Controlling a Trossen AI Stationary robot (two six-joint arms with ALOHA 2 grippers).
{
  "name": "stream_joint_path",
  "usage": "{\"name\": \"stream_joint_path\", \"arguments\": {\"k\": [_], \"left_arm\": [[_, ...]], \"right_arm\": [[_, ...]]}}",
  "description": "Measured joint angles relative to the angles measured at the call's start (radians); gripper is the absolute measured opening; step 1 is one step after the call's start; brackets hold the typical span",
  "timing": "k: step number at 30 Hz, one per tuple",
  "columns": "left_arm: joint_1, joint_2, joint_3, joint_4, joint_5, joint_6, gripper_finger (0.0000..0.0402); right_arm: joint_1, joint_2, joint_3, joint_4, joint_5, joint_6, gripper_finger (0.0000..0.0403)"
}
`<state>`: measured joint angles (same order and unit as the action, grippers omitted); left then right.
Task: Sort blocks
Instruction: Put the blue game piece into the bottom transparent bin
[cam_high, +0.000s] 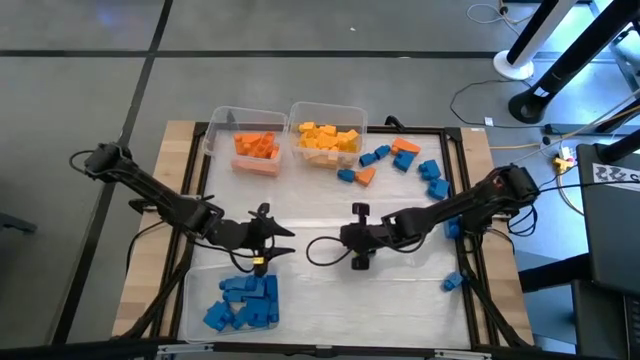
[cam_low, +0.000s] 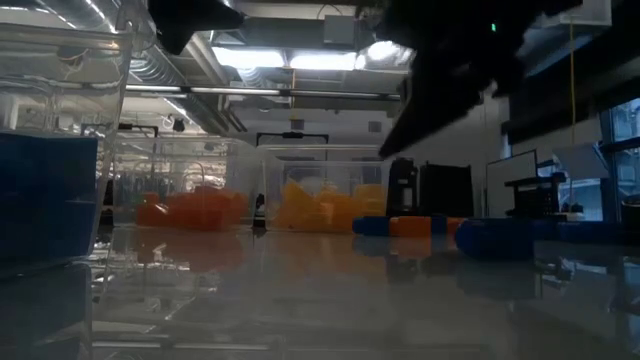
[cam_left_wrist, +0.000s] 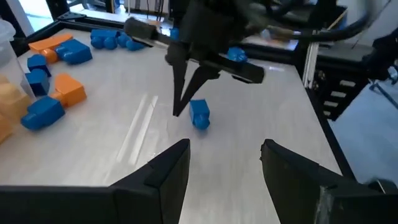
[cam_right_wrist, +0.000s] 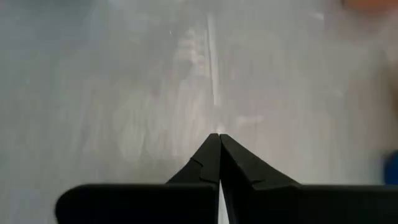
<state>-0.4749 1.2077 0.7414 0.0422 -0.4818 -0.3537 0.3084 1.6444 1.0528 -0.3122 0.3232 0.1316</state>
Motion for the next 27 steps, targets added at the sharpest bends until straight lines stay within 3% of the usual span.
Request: {"name": "stream_joint_path", "arguments": {"k": [7, 13, 27], "left_arm": [[0.100, 0.155, 0.008, 0.213, 0.207, 0.022, 0.0184], [0.202, 0.355, 0.158, 0.224, 0.351, 0.069, 0.0184], [0.274, 0.784, 0.627, -0.092, 0.396, 0.283, 0.0184]], "right_arm": [[0.000, -0.075, 0.051, -0.164, 0.057, -0.041, 0.0007], [0.000, -0.168, 0.058, -0.263, 0.163, -0.042, 0.0007], [0.000, -0.284, 0.058, -0.423, 0.243, -0.041, 0.0007]]}}
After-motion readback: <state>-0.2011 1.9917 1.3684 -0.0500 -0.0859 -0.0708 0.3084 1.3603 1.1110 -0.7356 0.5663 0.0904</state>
